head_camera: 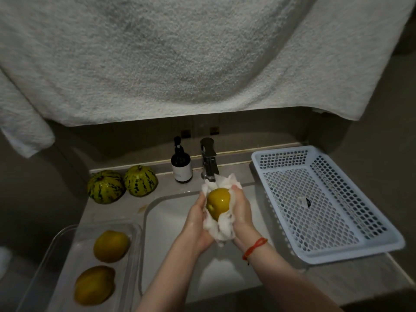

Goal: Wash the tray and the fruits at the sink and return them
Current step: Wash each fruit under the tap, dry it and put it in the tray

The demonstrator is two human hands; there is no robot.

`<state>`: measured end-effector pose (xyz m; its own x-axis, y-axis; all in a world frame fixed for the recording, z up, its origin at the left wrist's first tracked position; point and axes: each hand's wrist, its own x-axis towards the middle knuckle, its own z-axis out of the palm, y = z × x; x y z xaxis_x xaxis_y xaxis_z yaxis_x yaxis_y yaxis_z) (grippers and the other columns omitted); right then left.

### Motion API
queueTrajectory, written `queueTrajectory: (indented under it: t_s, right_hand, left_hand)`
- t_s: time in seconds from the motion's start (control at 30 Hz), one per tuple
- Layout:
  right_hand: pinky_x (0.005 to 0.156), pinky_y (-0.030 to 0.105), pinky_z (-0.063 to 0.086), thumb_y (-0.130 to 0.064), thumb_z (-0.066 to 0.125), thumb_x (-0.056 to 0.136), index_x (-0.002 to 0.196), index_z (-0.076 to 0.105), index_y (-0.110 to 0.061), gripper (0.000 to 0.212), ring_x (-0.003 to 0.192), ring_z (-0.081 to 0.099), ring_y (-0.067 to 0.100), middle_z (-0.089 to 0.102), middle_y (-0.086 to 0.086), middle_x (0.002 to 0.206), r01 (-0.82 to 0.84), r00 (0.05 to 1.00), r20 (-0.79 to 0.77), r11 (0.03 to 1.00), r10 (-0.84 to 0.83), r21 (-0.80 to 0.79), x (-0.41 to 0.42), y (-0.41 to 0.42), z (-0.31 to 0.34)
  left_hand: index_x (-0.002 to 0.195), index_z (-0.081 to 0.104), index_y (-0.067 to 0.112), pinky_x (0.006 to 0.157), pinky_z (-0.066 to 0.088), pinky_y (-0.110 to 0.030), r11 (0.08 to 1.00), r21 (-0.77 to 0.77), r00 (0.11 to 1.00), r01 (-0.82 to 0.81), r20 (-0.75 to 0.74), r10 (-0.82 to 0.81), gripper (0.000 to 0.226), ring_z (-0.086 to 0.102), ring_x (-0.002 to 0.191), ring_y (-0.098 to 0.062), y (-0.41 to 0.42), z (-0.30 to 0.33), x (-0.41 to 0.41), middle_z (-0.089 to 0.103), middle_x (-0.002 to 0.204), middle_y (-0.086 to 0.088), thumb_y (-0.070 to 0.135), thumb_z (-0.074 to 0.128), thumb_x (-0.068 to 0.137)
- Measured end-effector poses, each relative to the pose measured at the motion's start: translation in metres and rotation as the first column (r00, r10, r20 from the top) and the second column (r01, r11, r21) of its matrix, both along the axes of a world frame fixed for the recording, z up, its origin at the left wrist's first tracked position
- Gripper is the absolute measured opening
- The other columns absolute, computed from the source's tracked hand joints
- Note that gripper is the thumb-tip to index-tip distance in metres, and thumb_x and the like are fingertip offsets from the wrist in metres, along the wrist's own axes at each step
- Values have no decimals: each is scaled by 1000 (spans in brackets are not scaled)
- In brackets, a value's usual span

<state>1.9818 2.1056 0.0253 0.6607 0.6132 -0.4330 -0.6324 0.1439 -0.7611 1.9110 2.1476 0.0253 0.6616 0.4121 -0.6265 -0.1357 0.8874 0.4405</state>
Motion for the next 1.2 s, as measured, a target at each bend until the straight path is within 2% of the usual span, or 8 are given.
queueTrajectory:
  t_s: [0.13, 0.37, 0.57, 0.73, 0.83, 0.97, 1.13, 1.2]
  right_hand:
    - [95, 36, 48, -31, 43, 98, 120, 50, -33, 23, 114, 54, 18, 52, 5, 127, 53, 776, 630, 992, 32, -116, -6, -8, -18]
    - [93, 15, 43, -35, 48, 90, 112, 60, -23, 27, 110, 54, 4, 60, -1, 116, 26, 251, 967, 999, -35, 29, -12, -16, -24]
    - [55, 19, 48, -29, 44, 99, 88, 60, -17, 23, 74, 62, 17, 64, 3, 79, 230, 918, 352, 968, -183, -98, 0, 6, -23]
    - [65, 29, 52, -31, 47, 97, 105, 60, -14, 23, 86, 64, 22, 65, 9, 94, 111, 978, 181, 994, -106, -18, 6, 3, -20]
    - [91, 18, 46, -38, 52, 89, 111, 61, -21, 30, 110, 56, 8, 60, -2, 118, -82, 584, 807, 995, 91, -53, 2, -12, -26]
    - [90, 13, 41, -32, 48, 89, 101, 67, -15, 29, 103, 54, 5, 61, 0, 109, 8, 112, 990, 996, 88, -89, 8, -13, -31]
    - [57, 16, 45, -28, 45, 98, 78, 60, -20, 26, 72, 59, 9, 61, -1, 76, 173, 865, 492, 978, -94, -117, 16, 3, -17]
    - [56, 22, 43, -26, 45, 98, 75, 57, -20, 27, 71, 58, 14, 59, 0, 74, 217, 959, 212, 967, -186, -135, 28, 7, -12]
  left_hand:
    - [99, 69, 12, 74, 54, -43, 995, 102, 1000, -16, -19, 18, 54, 68, 85, -33, -1, 7, 2, 73, 90, -18, 61, 53, 82]
    - [117, 61, 6, 94, 47, -42, 901, 431, 994, 48, -105, -2, 38, 62, 102, -30, 2, 16, 13, 65, 104, -17, 34, 51, 94]
    - [107, 57, 16, 71, 51, -33, 779, 625, 953, 47, -261, 152, 23, 61, 84, -22, -3, -1, 23, 62, 93, -11, 29, 40, 98]
    - [114, 56, 13, 77, 53, -39, 922, 387, 967, -9, -232, 107, 31, 62, 87, -27, -3, -3, 24, 63, 95, -14, 35, 46, 95]
    - [101, 61, 6, 75, 49, -38, 998, 29, 988, 51, -146, -46, 39, 61, 81, -28, 9, 9, 18, 64, 85, -17, 43, 50, 91]
    - [92, 63, 7, 70, 48, -32, 998, 29, 994, 56, -96, -53, 36, 61, 78, -24, 9, 12, 17, 65, 80, -13, 40, 50, 91]
    - [106, 54, 7, 60, 49, -33, 982, 174, 974, -73, -197, 108, 36, 59, 73, -25, -5, 1, 26, 61, 82, -15, 38, 38, 98]
    - [109, 52, 7, 57, 47, -33, 982, 152, 966, -116, -213, 147, 32, 58, 72, -26, -7, 0, 25, 61, 82, -14, 35, 39, 98]
